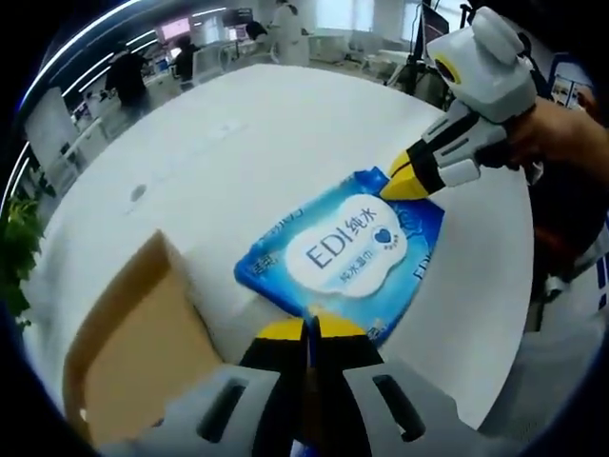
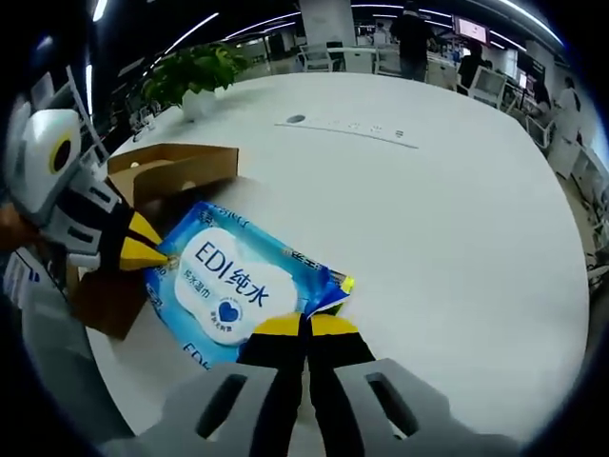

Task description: Operate the shoe box by opening the lid, removing the specified soft item, and placing it in the target area until the item is outside and the box remains undamaged.

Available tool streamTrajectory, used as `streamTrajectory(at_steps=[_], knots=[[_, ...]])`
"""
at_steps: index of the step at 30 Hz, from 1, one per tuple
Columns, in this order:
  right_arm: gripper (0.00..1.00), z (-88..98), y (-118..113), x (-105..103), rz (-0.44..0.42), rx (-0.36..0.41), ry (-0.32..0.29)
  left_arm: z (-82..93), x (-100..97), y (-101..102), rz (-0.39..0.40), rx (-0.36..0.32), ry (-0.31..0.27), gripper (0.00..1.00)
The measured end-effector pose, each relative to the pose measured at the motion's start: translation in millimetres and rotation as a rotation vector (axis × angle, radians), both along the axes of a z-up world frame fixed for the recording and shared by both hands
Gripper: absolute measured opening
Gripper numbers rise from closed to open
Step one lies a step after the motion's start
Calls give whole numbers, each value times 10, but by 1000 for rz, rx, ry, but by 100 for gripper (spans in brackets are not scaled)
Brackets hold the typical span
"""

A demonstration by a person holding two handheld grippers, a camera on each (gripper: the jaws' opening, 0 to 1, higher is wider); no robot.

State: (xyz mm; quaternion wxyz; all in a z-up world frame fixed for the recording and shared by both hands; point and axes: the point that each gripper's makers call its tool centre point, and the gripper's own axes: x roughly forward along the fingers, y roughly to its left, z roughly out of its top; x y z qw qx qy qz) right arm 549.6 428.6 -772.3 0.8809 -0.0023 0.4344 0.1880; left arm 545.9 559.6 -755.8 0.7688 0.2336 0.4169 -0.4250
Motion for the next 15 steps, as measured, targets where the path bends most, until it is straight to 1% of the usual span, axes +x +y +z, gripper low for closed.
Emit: streamTrajectory(at_steps=[7,9,12,15], knots=[[0,-35,13,22,-2,1,-6,-22,-25,12,-38,38,-17,0],[0,-37,7,52,-11,6,-17,-25,-45,18,-73,56,-34,1],[0,-45,-1,64,-21,11,-19,-17,-47,21,-79,59,-43,2],[0,-47,-22,84,-50,14,-24,25,-36,37,-77,45,-51,3]])
